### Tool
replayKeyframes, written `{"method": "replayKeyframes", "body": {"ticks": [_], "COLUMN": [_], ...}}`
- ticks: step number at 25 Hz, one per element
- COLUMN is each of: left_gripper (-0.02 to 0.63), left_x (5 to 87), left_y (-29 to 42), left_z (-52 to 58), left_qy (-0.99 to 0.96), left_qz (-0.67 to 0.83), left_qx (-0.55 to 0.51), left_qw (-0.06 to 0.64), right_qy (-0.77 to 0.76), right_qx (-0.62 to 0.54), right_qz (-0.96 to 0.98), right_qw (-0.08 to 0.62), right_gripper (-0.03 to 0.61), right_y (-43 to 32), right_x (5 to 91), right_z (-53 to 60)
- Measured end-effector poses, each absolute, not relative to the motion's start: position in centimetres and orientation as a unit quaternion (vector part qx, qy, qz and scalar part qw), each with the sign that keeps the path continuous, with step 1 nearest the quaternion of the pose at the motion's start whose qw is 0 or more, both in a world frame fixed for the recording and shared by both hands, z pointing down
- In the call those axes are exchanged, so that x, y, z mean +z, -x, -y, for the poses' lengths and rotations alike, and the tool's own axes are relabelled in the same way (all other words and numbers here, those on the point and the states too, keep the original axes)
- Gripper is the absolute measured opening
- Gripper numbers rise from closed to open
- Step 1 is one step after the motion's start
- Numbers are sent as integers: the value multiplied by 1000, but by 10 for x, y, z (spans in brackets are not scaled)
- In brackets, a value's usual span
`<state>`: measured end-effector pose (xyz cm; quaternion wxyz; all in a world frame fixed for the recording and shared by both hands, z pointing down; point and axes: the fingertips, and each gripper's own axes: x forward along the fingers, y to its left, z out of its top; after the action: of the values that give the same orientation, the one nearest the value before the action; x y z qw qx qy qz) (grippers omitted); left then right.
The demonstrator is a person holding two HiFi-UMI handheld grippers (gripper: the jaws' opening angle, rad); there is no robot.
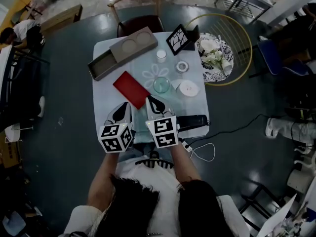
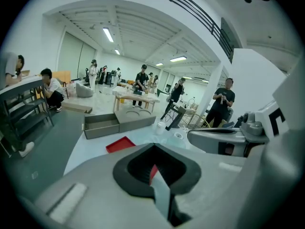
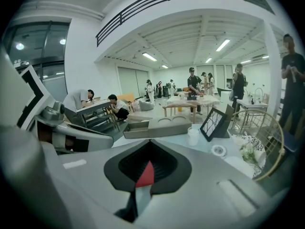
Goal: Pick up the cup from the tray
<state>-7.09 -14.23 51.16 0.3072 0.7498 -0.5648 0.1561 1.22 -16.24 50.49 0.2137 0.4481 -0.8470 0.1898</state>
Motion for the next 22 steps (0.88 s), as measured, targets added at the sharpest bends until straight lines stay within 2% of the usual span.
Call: {"method": "replayKeyframes", "body": {"ticks": [22], "left_gripper": [0], "left_x": [514], "left_y": [66], "left_z": [104], "left_qy": [-751], "left_qz": [561], "left_qx": [159], "left_qw": [309], "right_qy": [-448], "right_qx": [196], "right_qz": [838], "right_qw": [244], "right_gripper": [23], "right_y": [-14], "right_x": [519], "right_z": [126]}}
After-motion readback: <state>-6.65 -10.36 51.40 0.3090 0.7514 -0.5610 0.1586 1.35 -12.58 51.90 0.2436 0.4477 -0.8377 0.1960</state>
